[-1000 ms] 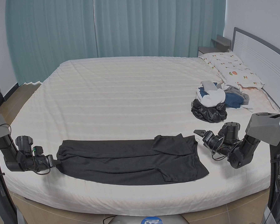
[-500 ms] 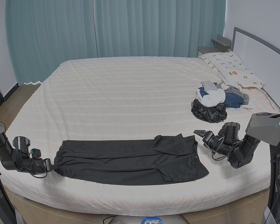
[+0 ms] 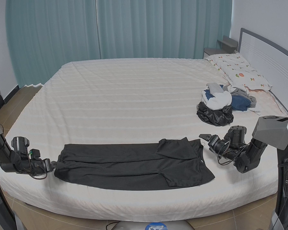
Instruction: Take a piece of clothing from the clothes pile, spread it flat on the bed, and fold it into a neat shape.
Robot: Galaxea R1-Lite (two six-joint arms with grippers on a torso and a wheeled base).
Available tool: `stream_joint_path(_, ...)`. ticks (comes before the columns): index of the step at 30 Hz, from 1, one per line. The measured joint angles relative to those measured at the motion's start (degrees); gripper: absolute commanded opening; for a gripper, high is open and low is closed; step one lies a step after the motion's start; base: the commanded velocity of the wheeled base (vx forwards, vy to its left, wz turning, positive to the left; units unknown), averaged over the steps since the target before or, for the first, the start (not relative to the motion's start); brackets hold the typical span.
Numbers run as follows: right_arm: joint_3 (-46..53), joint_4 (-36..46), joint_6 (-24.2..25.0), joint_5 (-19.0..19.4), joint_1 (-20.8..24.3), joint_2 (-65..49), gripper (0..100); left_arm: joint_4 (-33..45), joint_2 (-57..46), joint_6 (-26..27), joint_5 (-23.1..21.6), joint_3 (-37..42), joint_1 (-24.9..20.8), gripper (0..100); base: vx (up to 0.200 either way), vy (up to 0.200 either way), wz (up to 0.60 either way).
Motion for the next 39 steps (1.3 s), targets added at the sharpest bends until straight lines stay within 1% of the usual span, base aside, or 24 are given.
stream_joint_path(3, -0.06, 0.02, 0.02, -0.02, 0.00, 0.02, 100, -0.01, -1.12, -5.03, -2.00, -0.59, -0.05, 100, 0.000, 0.000, 0.00)
stream_joint_path(6, -0.17, 0.02, 0.05, 0.00, 0.00, 0.06, 100, -0.39, -1.97, -10.15, -2.97, -1.85, -0.33, 100, 0.000, 0.000, 0.00)
stream_joint_path(8, -0.17, 0.06, 0.05, -0.02, 0.00, 0.11, 100, -1.29, -1.97, -11.56, -2.97, -3.12, -0.90, 100, 0.000, 0.000, 0.00)
stream_joint_path(10, -0.24, 0.06, 0.05, -0.02, 0.00, 0.17, 100, -2.17, -1.34, -11.80, -2.57, -4.00, -1.51, 100, 0.000, 0.000, 0.00)
stream_joint_path(16, -0.41, 0.09, 0.07, -0.06, -0.02, 0.26, 100, -8.44, 2.96, -11.84, 2.15, -5.94, -3.80, 100, 0.000, 0.000, 0.00)
stream_joint_path(18, -0.50, 0.09, 0.07, -0.06, 0.00, 0.30, 100, -10.06, 4.78, -11.73, 2.94, -6.38, -4.74, 100, 0.000, 0.000, 0.00)
stream_joint_path(25, -0.68, 0.09, 0.07, -0.09, 0.39, 0.74, 100, -11.20, 8.52, -11.47, 4.08, -7.29, -7.19, 100, 0.000, 0.000, 0.00)
stream_joint_path(32, -0.68, 0.09, 0.07, -0.11, 0.63, 0.89, 100, -12.21, 10.29, -10.17, 4.35, -7.42, -7.94, 100, 0.000, 0.000, 0.00)
stream_joint_path(33, -0.66, 0.09, 0.07, -0.09, 0.68, 0.91, 100, -12.30, 10.48, -9.97, 4.55, -7.42, -7.96, 0, 0.000, 0.000, 0.00)
stream_joint_path(39, -0.59, 0.06, 0.07, -0.09, 0.71, 0.96, 100, -12.40, 11.01, -9.94, 6.06, -7.42, -8.16, 0, 0.000, 0.000, 0.00)
